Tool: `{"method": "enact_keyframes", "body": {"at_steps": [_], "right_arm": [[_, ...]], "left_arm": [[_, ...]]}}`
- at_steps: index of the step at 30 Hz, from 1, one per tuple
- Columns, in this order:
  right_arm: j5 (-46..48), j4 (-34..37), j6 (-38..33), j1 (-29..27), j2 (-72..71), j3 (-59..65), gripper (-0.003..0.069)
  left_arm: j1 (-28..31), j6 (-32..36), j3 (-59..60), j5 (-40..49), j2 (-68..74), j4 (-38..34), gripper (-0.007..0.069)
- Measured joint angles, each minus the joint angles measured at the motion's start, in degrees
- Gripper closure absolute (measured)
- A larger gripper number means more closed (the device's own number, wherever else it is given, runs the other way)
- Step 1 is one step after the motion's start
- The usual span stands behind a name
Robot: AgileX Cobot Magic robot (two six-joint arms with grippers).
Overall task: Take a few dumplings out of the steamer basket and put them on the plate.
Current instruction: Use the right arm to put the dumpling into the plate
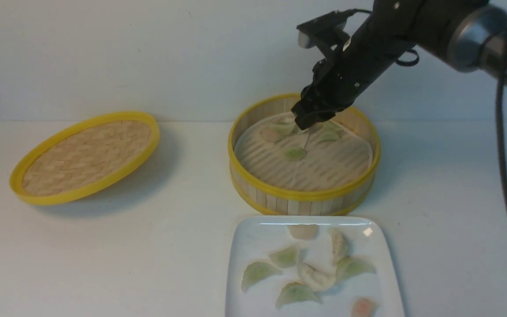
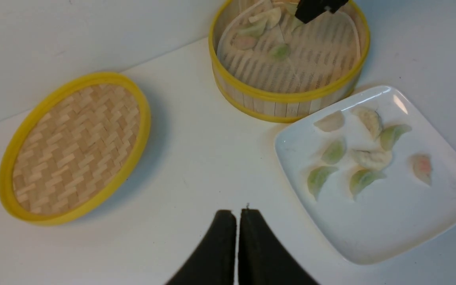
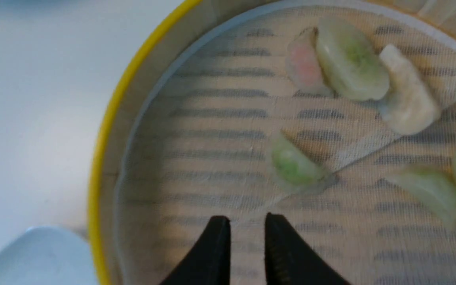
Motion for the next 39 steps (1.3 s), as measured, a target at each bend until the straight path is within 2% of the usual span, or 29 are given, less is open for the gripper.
{"method": "enact_keyframes", "body": {"at_steps": [2,3,4,6,8,11,14,16,18,24,39], "right_arm": [[-3.7,0.0,-0.4,0.0,2.4,0.0,0.0390],[-4.0,0.0,-0.5,0.0,2.6,0.0,0.0382],[-6.6,0.0,-0.6,0.0,4.6,0.0,0.0315],[-8.8,0.0,-0.8,0.2,6.4,0.0,0.0243],[-10.2,-0.5,-0.8,0.4,8.1,0.0,0.0196],[-11.5,-1.9,-0.9,0.8,10.4,0.0,0.0169],[-13.1,-3.6,-0.8,1.0,11.2,-0.1,0.0201],[-13.5,-4.8,0.3,1.1,11.4,-0.1,0.0301],[-13.7,-5.5,1.3,1.1,11.4,-0.1,0.0348],[-9.9,-7.0,3.0,1.1,9.4,0.0,0.0347],[8.7,-7.5,6.6,1.1,-17.3,0.2,0.0347]], "left_arm": [[0.0,0.0,0.0,0.0,0.0,0.0,0.0631],[0.0,0.0,0.0,0.0,0.0,0.0,0.0631],[0.0,0.0,0.0,0.0,0.0,0.1,0.0631],[0.0,0.0,0.0,0.0,0.0,0.4,0.0631],[0.0,0.0,0.0,0.0,0.0,1.1,0.0631],[0.0,0.0,0.0,0.0,0.0,2.3,0.0631],[0.0,0.0,0.0,0.0,0.0,2.9,0.0631],[0.0,0.0,0.0,0.0,0.0,3.0,0.0631],[0.0,0.0,0.0,0.0,0.0,3.0,0.0631],[0.0,0.0,0.0,0.0,0.0,3.1,0.0631],[0.0,0.0,0.0,0.0,0.0,3.1,0.0631]]}}
